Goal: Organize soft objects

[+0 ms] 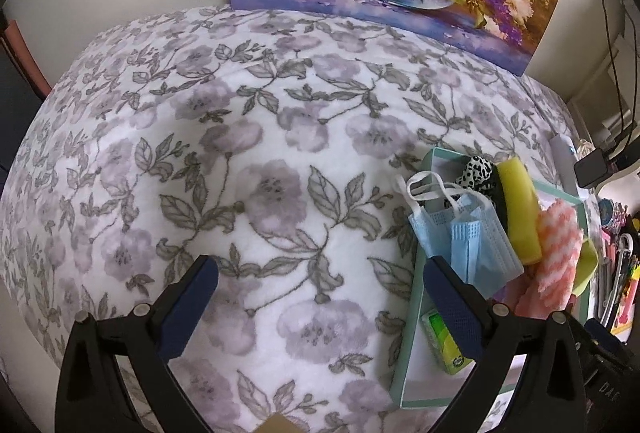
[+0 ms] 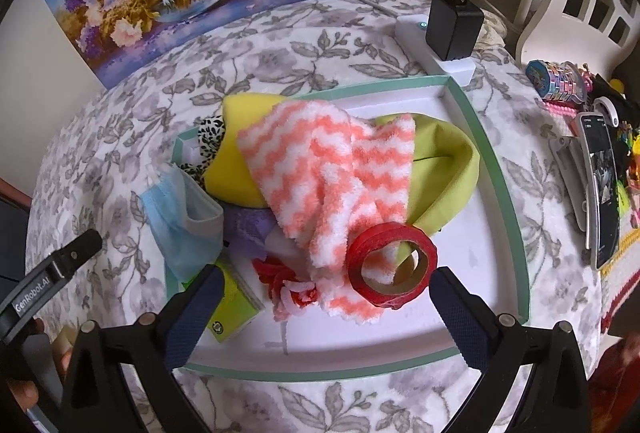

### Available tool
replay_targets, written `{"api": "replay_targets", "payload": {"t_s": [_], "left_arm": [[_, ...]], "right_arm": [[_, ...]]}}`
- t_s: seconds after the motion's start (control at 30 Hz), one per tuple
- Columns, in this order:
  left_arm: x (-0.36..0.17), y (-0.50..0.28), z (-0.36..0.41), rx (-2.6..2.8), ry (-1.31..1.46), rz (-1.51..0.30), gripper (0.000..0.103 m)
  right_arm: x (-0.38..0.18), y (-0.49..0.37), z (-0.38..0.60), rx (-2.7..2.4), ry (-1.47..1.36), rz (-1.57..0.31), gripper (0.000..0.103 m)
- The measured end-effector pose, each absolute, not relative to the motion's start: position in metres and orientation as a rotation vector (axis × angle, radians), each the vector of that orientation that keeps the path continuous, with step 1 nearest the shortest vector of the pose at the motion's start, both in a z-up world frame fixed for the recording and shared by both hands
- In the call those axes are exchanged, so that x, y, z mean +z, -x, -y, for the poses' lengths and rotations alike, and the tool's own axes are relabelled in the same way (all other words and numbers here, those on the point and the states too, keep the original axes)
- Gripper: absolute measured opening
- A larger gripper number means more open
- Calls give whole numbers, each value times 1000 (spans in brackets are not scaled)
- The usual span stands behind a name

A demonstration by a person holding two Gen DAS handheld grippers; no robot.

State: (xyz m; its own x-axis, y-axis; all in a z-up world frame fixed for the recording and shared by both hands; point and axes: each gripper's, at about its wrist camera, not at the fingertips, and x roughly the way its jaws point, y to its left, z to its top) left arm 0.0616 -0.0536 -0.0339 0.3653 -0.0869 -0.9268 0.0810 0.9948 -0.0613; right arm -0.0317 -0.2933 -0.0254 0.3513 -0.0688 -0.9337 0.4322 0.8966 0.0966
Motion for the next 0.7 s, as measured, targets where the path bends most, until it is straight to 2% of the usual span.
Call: {"api": "replay_targets", "payload": {"t_s": [0.7], "left_arm": [[0, 14, 28, -142, -97, -1104, 102]], "right_arm": [[-3, 83, 242, -269, -285, -1089, 103]]}}
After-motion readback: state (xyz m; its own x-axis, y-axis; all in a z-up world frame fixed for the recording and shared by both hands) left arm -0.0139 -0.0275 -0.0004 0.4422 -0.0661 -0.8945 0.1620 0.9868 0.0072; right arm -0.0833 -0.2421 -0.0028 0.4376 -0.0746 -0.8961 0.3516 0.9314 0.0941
